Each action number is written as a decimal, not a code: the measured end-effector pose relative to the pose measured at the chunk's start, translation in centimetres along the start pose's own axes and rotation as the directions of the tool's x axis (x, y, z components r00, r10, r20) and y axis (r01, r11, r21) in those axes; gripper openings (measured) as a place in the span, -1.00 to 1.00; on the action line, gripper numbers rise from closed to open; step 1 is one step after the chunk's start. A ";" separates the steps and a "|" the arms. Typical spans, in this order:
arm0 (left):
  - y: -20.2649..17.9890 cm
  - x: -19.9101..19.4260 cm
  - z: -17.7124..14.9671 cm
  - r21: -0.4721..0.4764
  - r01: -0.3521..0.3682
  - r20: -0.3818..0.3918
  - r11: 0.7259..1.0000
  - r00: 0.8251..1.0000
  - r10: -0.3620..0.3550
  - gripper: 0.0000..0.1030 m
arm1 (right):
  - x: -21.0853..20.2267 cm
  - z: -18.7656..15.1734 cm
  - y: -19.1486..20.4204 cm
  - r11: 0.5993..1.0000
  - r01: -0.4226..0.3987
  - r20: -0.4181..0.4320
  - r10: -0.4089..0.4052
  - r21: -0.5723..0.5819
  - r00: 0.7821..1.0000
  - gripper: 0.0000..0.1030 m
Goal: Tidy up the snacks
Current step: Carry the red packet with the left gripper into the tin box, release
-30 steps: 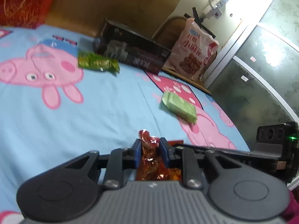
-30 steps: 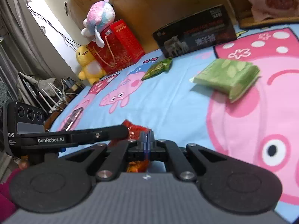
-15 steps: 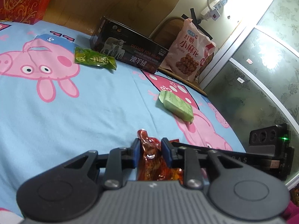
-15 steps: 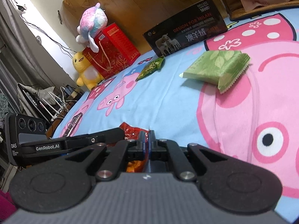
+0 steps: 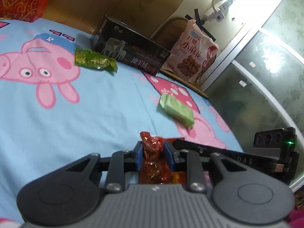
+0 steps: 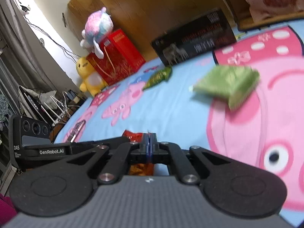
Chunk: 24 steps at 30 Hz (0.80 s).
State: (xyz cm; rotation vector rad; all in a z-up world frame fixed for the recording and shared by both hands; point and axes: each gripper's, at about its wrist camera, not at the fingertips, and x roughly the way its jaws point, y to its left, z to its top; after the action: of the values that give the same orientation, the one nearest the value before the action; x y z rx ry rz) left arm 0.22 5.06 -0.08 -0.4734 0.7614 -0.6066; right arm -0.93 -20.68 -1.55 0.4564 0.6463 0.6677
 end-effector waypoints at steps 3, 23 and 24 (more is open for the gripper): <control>-0.2 0.1 2.2 0.023 0.006 0.008 1.000 1.000 -0.006 -0.54 | 0.5 2.2 0.2 1.000 -0.003 0.017 0.004 -0.018 1.000 -0.93; -1.3 12.5 24.2 0.167 -0.173 0.169 0.971 0.975 0.145 -0.54 | 11.9 22.0 -3.8 0.945 0.261 0.235 -0.214 -0.194 0.948 -0.92; -1.2 13.4 24.4 0.164 -0.186 0.165 0.969 0.973 0.159 -0.54 | 12.3 22.1 -4.3 0.943 0.272 0.235 -0.225 -0.193 0.946 -0.89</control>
State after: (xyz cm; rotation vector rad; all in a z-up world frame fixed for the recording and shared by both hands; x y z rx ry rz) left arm 25.81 -0.37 9.55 -0.2804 0.5913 -0.4650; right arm 23.27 -19.27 6.84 0.2250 0.4128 0.4359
